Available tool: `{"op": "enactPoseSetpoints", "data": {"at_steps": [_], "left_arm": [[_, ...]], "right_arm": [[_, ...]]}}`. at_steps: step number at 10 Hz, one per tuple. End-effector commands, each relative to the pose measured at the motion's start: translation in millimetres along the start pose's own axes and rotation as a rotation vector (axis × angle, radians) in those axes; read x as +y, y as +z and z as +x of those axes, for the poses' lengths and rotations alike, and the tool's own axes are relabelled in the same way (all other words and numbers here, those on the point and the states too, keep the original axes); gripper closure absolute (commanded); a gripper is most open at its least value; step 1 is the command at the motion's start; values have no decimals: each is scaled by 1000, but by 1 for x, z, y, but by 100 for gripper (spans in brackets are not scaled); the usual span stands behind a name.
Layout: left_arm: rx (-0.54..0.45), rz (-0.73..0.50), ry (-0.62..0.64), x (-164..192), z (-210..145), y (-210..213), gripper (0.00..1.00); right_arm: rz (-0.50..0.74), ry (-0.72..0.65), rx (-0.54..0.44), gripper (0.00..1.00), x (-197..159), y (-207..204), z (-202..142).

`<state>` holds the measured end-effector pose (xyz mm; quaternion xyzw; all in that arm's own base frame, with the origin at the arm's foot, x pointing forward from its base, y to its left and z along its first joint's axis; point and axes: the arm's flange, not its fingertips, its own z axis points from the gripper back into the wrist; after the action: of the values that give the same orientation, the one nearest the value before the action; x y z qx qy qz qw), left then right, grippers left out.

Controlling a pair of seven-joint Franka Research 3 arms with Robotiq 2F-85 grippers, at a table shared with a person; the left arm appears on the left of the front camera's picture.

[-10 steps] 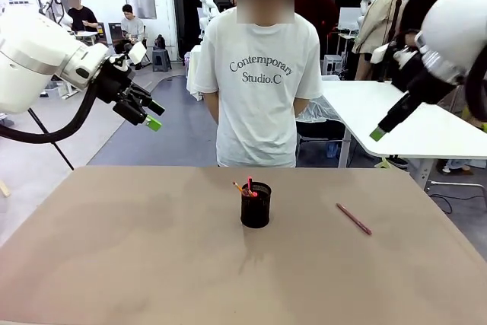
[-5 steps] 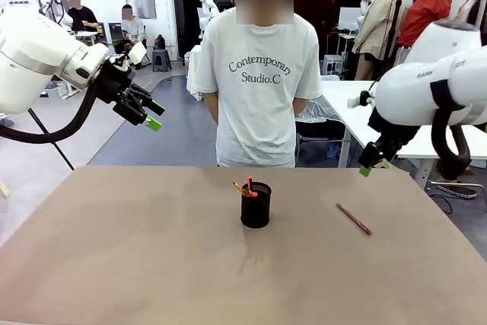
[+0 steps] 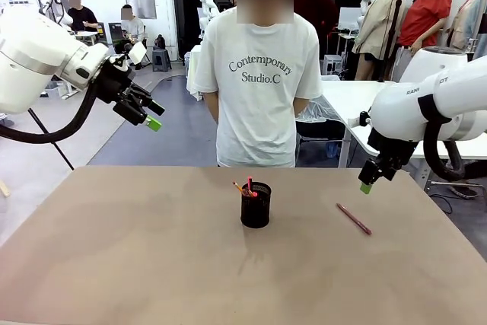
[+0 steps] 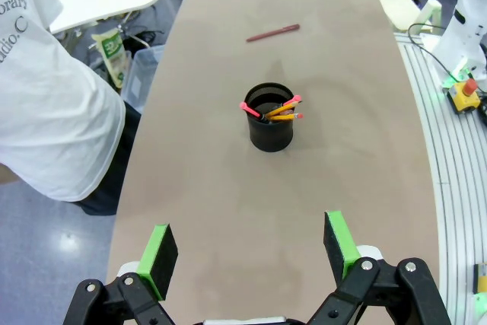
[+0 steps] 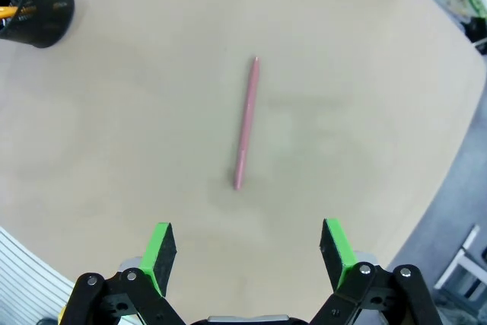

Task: Place the pens into the pen holder.
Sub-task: Pick up a writing instrument from the table and place it into the Pen holder.

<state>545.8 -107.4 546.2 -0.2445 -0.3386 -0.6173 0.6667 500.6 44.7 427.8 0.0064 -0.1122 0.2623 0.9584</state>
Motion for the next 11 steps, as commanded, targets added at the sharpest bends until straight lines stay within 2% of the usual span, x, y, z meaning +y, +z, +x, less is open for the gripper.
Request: {"op": "enactPoseSetpoints", "data": {"at_steps": [1, 11], "left_arm": [[1, 5, -6, 0, 0, 2, 0], [1, 5, -6, 0, 0, 2, 0]], "right_arm": [[-20, 0, 4, 0, 4, 4, 2], [-20, 0, 4, 0, 4, 4, 2]]}}
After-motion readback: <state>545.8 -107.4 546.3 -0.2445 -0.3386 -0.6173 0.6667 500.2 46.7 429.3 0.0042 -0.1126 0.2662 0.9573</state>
